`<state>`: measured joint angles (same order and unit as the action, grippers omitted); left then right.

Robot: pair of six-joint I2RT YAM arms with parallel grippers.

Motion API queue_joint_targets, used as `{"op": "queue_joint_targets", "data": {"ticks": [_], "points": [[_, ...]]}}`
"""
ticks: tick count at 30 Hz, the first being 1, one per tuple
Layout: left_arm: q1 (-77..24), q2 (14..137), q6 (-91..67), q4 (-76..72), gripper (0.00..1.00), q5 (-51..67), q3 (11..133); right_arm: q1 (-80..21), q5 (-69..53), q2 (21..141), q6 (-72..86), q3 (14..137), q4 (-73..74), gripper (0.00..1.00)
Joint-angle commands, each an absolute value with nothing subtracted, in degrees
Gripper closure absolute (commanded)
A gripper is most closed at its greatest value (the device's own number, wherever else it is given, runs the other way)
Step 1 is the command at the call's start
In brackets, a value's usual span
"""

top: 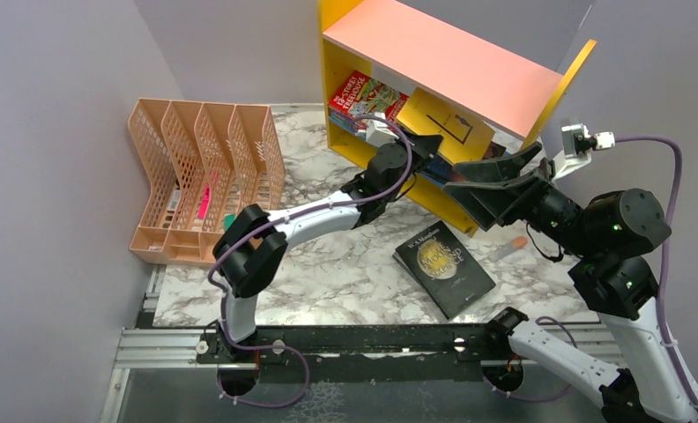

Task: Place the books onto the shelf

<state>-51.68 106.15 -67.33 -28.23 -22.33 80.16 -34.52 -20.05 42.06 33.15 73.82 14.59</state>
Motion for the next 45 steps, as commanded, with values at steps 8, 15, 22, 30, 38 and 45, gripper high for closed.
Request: {"op": "queue_joint_targets", "data": {"ticks": [8, 15, 22, 30, 38, 45], "points": [[-53.05, 114.03, -76.88, -41.49, 1.00, -24.03, 85.18, -34.81, -16.34, 41.50, 31.38, 74.66, 18.02, 0.23], [-53.04, 117.01, -81.58, -43.53, 1.00, -23.21, 84.81, -34.76, -16.18, 41.39, 31.63, 74.20, 18.36, 0.23], [-54.12, 117.51, -85.50, -44.04, 1.00, -23.85, 82.85, -34.78, -15.73, 41.39, 31.88, 73.42, 18.54, 0.23], [-54.24, 118.28, -85.97, -44.01, 1.00, -23.16, 82.20, -34.73, -15.38, 41.43, 32.15, 72.74, 18.54, 0.24], [-54.49, 117.47, -85.93, -42.00, 0.72, -24.94, 79.77, -34.72, -14.82, 41.16, 32.34, 71.69, 18.21, 0.24], [-54.40, 117.39, -84.75, -34.28, 0.66, -24.73, 82.21, -34.73, -14.42, 40.96, 32.37, 71.37, 18.50, 0.24]]}}
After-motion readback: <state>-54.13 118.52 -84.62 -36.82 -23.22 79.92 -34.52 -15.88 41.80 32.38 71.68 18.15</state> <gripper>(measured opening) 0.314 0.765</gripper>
